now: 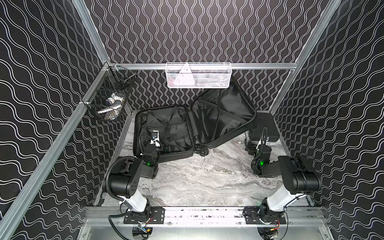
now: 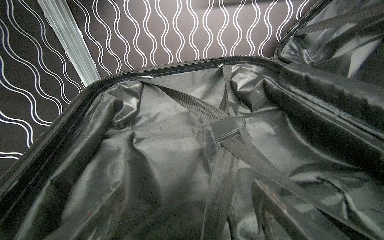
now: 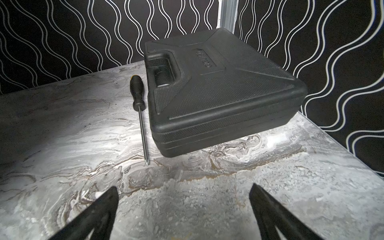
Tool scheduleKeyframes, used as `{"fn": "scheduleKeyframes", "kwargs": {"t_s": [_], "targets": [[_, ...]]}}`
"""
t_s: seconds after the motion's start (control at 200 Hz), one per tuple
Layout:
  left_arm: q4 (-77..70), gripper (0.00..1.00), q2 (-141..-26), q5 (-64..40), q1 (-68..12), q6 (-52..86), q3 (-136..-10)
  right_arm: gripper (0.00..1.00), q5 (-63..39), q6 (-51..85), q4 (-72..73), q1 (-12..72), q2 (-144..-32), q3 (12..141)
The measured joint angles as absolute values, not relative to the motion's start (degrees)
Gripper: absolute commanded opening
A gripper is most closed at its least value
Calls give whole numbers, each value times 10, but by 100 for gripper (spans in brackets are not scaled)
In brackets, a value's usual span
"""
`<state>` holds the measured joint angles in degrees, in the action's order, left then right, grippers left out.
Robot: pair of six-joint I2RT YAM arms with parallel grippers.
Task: Close the suitcase zippers
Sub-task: Close the suitcase at the center of the board.
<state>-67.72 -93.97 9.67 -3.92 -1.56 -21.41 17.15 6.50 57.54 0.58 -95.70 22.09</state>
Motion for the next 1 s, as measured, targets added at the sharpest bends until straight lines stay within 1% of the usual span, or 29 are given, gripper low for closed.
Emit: {"fn": "scheduleKeyframes", "kwargs": {"t_s": [0.751, 0.861, 1.001], "targets": [[-680, 99, -935, 98, -39, -15, -212, 100, 180, 67, 575, 5, -955, 219], [-653, 99, -895, 119, -42, 2, -194, 100, 186, 71, 584, 3, -946, 207], [-515, 99, -778, 191, -53, 26, -204, 100, 183, 68, 595, 3, -934, 183]]}}
